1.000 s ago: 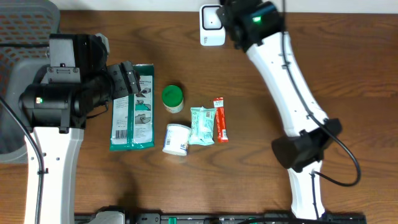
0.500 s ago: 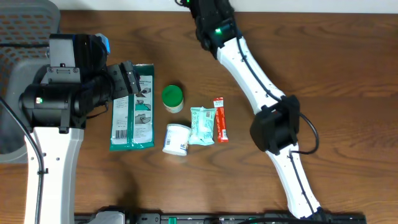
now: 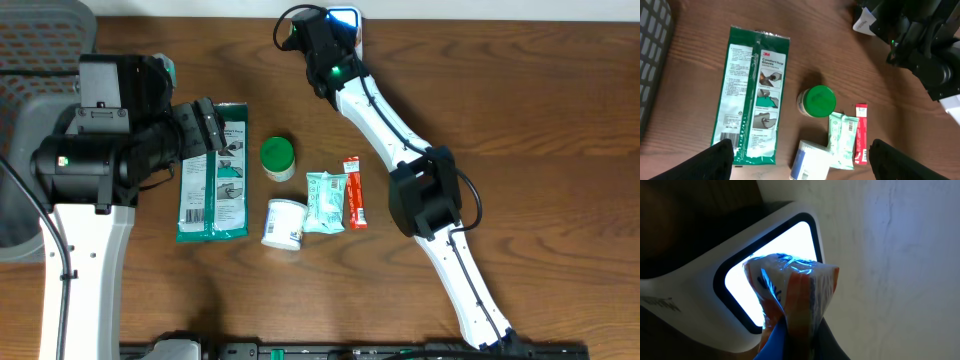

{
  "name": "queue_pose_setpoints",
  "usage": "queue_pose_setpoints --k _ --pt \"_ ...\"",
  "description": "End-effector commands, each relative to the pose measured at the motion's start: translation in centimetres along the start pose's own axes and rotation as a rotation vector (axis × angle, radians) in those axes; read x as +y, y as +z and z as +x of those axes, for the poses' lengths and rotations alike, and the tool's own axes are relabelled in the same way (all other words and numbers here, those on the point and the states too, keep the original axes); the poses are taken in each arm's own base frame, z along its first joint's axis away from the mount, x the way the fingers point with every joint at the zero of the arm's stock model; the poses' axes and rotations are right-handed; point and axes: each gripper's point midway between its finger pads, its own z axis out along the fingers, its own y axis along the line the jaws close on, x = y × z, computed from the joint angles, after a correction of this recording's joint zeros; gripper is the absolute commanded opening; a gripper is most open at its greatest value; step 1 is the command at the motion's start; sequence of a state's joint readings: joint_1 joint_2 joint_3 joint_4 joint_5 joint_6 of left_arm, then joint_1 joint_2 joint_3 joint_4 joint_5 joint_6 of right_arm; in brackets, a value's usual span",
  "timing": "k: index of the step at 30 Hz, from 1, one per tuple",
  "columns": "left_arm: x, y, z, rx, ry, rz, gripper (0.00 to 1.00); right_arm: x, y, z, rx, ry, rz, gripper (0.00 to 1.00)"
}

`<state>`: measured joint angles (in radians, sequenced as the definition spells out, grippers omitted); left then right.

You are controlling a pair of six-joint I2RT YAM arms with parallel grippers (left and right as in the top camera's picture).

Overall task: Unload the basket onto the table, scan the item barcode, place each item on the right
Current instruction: 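Hold the tissue pack's barcode against the scanner window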

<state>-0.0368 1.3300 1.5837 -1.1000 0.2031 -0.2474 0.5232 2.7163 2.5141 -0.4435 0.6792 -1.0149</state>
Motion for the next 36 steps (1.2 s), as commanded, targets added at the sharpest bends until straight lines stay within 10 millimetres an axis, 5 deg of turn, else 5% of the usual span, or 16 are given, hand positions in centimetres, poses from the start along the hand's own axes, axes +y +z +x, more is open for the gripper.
queue_pose_setpoints --k 1,10,36 --pt "0.1 0.0 0.1 0.001 0.000 -0.006 0.86 -0.2 -0.3 -0.5 -0.005 -0.083 0.011 0.01" --pt "0.1 0.0 0.1 0.001 0.000 -0.006 0.86 -0.6 -0.3 -0.4 0.006 -0.178 0.027 0.01" --pt "0.1 0.0 0.1 0.001 0.000 -0.006 0.86 0.4 0.6 0.6 -0.010 0.015 -0.044 0.01"
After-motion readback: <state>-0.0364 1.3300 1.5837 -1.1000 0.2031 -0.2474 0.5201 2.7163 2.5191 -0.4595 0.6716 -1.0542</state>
